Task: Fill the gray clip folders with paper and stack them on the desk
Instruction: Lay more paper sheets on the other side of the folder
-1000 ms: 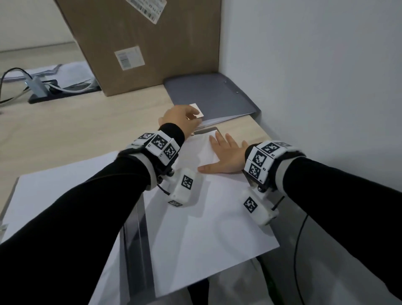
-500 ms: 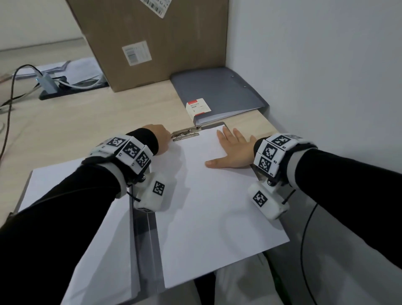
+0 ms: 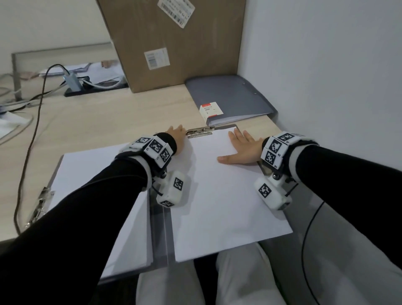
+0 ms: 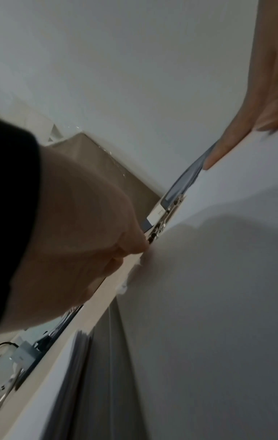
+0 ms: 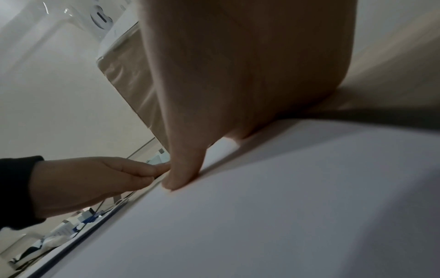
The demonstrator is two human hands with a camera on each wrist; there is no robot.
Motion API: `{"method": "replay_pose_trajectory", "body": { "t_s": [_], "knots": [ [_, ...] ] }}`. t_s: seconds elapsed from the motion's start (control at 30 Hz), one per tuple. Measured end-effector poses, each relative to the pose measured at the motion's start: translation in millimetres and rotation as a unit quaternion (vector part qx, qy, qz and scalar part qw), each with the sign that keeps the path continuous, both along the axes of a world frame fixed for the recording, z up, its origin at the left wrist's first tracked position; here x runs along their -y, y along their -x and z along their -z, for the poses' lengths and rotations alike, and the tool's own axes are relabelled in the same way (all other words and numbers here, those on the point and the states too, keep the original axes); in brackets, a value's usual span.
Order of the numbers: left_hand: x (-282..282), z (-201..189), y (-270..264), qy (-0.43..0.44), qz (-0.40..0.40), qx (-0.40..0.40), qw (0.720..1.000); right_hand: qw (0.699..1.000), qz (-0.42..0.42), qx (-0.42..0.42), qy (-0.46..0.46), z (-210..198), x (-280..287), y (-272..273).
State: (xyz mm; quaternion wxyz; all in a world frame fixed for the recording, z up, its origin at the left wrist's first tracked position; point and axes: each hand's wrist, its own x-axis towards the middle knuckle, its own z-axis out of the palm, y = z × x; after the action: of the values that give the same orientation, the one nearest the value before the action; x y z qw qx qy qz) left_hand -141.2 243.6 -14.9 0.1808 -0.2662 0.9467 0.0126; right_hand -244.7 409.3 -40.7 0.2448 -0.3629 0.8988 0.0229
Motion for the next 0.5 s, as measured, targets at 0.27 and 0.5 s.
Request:
{"method": "replay_pose_trajectory", "body": {
  "t_s": [0.27, 0.5],
  "knots": [
    [-22, -22, -50, -0.09, -0.008, -0.061, 0.994, 0.991, 0.069, 0.001, 0.116, -22, -13, 6],
    [-66, -12, -113, -0.136, 0.053, -0.026, 0.989, 0.953, 0.239, -0.019, 0.186, -8, -75, -38]
  ]
}}
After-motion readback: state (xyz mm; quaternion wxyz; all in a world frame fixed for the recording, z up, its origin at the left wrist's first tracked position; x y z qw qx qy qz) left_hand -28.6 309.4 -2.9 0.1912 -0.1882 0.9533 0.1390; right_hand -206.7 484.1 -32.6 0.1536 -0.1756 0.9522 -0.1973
